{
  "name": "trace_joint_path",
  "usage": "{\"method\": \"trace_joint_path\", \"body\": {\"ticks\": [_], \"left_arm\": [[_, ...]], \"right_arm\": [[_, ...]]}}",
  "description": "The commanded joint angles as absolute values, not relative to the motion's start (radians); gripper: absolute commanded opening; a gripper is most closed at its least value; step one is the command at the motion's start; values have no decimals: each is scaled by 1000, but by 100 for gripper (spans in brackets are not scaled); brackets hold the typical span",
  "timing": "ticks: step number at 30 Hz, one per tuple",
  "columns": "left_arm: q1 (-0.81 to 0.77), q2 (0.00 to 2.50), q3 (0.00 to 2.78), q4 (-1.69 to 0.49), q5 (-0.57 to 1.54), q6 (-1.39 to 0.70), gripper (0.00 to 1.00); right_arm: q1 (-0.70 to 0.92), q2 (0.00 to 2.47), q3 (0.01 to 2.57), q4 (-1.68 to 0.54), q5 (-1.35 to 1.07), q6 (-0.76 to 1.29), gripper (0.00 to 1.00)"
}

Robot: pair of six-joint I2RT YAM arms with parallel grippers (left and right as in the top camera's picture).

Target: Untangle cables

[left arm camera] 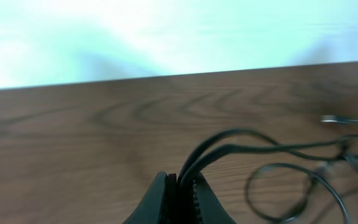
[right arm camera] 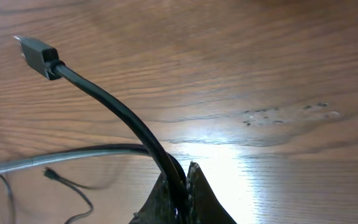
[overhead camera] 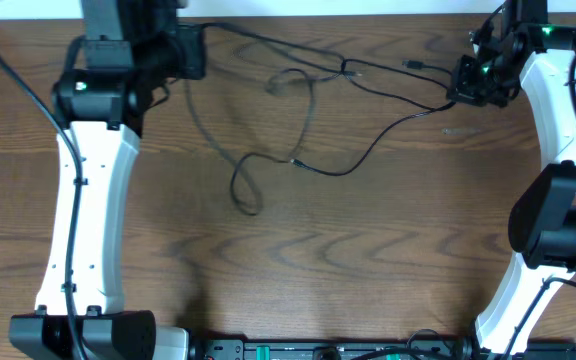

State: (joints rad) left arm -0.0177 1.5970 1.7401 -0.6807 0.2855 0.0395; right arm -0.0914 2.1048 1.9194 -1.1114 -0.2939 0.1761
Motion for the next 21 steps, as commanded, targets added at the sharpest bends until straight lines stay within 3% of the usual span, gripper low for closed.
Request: {"method": "trace_joint_path", "body": {"ticks": [1,8,14,21], "left_arm": [[78,1548,1751,-680,65,20,7],[129,1548,1751,-716,-27,-2,8],[121,1549,1751,-740,-27,-2,7],[135,1549,1751,-748,-36,-1,7]], "right_arm": [[-159,2138,1916,-1116,-130,186,1],[-160,2138,1916,-1127,-14,186,1],[-150,2138,1916,-1129,-187,27,4],[-150,2138,1916,-1136,-204,11,4]]}}
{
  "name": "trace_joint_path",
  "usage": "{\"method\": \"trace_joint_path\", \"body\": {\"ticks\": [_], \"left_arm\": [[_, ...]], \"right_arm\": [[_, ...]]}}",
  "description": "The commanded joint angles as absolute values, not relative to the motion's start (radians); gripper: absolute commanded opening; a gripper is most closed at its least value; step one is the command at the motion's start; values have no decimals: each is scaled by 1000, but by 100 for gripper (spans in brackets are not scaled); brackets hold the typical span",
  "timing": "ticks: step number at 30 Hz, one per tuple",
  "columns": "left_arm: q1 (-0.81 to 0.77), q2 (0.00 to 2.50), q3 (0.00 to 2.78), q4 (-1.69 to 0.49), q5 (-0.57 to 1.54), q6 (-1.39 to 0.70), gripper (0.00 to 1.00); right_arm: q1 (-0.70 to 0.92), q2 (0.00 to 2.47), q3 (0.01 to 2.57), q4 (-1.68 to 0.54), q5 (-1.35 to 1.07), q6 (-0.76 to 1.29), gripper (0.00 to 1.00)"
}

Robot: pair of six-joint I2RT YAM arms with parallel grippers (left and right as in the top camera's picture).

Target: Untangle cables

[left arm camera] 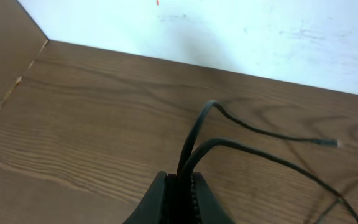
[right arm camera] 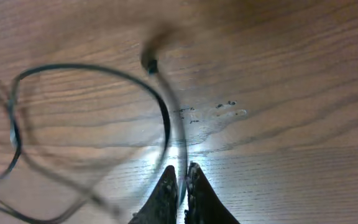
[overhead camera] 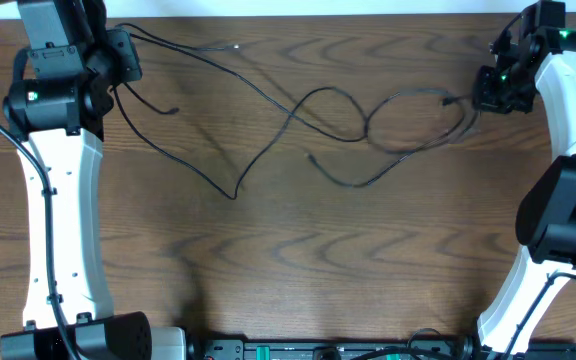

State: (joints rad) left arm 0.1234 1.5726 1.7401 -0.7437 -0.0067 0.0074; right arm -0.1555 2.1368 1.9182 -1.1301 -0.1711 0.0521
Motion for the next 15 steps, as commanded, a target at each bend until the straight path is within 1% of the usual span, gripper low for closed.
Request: {"method": "trace_joint_path", "body": {"ticks": [1,5,9,11,12,14,15], "left_arm": [[139,1549,1751,-752,-39,-1,7],[140,1555,1750,-797,-37,-2,7],[129,1586,1750,-882,-34,-5,7],[124,1602,1750,-919,-28,-6,7],[120,1610,1750,-934,-12,-4,8],[115,1612,1750,-938,57,21,7],[112,1610,1751,-935,91,42,8]], "right_arm": [[-149,2138,1916,-1141,-231,-16,3],[-149,2138,1916,-1153,-352,-109,1],[-149,2138,1916,-1152,-385,-110,1],[-149,2138,1916,-1151,-385,-110,4],[-149,2138,1916,-1150,-385,-110,13],[-149,2138,1916,-1145,-397,-113,36],[-148,2138,1916,-1143,-421,-128,41]]}}
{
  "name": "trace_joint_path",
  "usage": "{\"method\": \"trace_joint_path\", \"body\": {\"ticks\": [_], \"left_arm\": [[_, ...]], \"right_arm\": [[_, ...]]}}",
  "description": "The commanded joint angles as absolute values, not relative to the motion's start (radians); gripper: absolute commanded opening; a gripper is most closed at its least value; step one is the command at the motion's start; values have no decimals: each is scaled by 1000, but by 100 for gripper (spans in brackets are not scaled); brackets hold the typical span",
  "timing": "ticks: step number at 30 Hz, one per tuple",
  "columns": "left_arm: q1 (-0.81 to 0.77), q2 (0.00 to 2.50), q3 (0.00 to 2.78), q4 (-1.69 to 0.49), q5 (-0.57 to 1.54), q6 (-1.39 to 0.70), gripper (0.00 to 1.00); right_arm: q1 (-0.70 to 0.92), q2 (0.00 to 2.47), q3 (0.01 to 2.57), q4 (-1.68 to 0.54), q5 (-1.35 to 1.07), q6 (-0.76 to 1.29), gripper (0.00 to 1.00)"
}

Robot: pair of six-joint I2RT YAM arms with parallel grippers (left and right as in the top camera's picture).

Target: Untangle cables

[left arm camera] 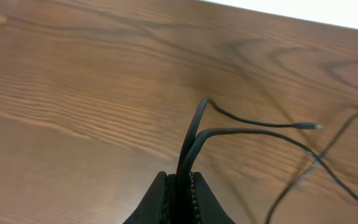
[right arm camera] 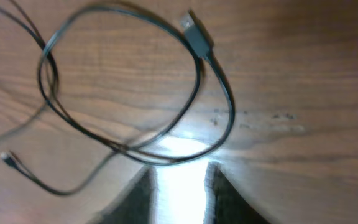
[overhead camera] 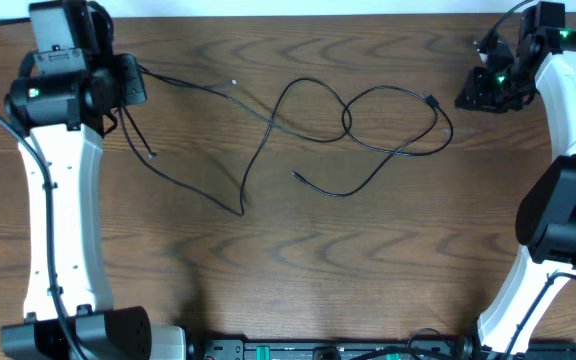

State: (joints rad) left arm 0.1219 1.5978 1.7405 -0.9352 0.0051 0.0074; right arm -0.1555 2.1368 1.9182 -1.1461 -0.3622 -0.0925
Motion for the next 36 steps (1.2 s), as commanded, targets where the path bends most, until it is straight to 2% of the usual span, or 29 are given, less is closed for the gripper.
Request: {"method": "trace_joint_path", "body": {"ticks": [1,3,5,9,17,20,27,36], "left_arm": [[109,1605,1751,-926,128,58,7],[102,1589,1751,-898,179,59,7],[99,1567,1752,-861,244,57,7],[99,1510,1752,-772,323,7,7],[131,1386,1752,-640,317,-112,7],[154,1360,1752,-642,295,-138,8],[158,1366,1752,-688,295,-137,7],[158,1384,1752,-718,307,-145,8]], "right_arm": [[-146,2138,1916,-1143,-463,-157,46],[-137,2138,1916,-1143,-563,-225,54],[-119,2138,1916,-1140,-631,-277,58],[-63,2138,1916,-1105,-596,-254,60],[68,2153,1911,-1103,-173,192,57],[97,2160,1897,-1110,-110,307,57],[114,2165,1829,-1059,-119,381,54],[160,2165,1687,-838,-167,366,48]]}}
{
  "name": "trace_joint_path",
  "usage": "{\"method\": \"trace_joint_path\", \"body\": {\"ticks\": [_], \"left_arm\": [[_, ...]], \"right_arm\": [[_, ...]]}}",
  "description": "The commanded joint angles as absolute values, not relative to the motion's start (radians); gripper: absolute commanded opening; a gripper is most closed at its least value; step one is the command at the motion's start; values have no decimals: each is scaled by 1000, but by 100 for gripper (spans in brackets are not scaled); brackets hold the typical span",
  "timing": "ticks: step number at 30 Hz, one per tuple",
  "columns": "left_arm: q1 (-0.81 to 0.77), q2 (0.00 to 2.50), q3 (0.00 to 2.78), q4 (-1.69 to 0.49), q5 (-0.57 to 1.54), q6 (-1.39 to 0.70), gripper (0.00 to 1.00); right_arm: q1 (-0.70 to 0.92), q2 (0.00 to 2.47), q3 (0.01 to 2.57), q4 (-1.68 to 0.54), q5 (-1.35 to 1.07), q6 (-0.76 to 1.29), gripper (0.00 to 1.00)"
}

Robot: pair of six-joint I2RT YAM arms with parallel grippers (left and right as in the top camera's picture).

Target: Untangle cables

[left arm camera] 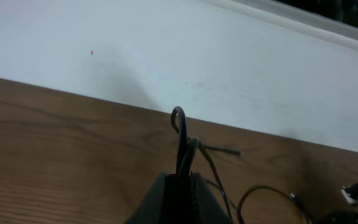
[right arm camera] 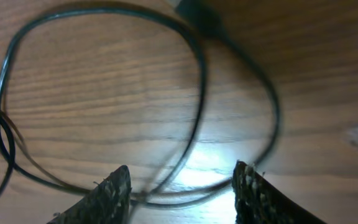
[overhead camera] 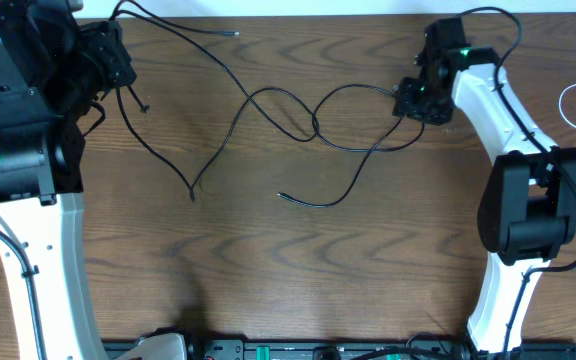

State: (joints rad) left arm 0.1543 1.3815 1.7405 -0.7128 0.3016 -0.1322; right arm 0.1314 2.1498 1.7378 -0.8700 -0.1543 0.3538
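Note:
Two thin black cables (overhead camera: 268, 100) lie looped across the back half of the wooden table (overhead camera: 298, 260) and cross near the middle (overhead camera: 314, 126). At the back left corner my left gripper (overhead camera: 118, 58) is shut on cable strands (left arm camera: 180, 140), which rise from its fingertips (left arm camera: 180, 178) against the white wall. My right gripper (overhead camera: 415, 100) hangs open over the right-hand loop (right arm camera: 197, 93), fingers (right arm camera: 114, 190) wide apart, with cable lying on the wood between them. One plug end (overhead camera: 280, 196) rests loose mid-table.
A coiled white cable lies at the far right edge. A white wall (left arm camera: 166, 56) borders the table's back edge. The arm bases stand at the front left and front right.
My right gripper, open both times, has moved left from the far right to over the right-hand loop. My left gripper still holds its cable, now nearer the back corner. The cables have shifted left.
At first both grippers were shut on cables bunched at the back of the table. Then the arms stood far apart with the cables stretched between. Then the right gripper was open and its cable lay on the wood. Now it hangs over the loop.

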Motion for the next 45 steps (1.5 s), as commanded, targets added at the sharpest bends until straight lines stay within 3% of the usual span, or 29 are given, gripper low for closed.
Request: {"method": "trace_joint_path", "body": {"ticks": [1,17,22,26,28,36,45], "left_arm": [[158,1385,1752,-722,307,-144,7],[70,1480,1751,-921,307,-144,7],[-10,1597,1751,-1007,304,-144,8],[-34,1713,1751,-1068,302,-144,7],[-34,1771,1751,-1092,298,-144,7],[-34,2008,1751,-1132,224,-144,7],[-34,2211,1751,-1122,223,-144,8]], "right_arm": [[165,2167,1667,-818,-167,371,48],[163,2201,1561,-627,-167,388,38],[163,2206,1561,-623,-167,388,26],[162,2206,1563,-616,-167,349,1],[162,2200,1583,-618,-168,303,1],[117,2075,1937,-784,-271,174,1],[57,1890,2424,-893,-389,167,1]]}}
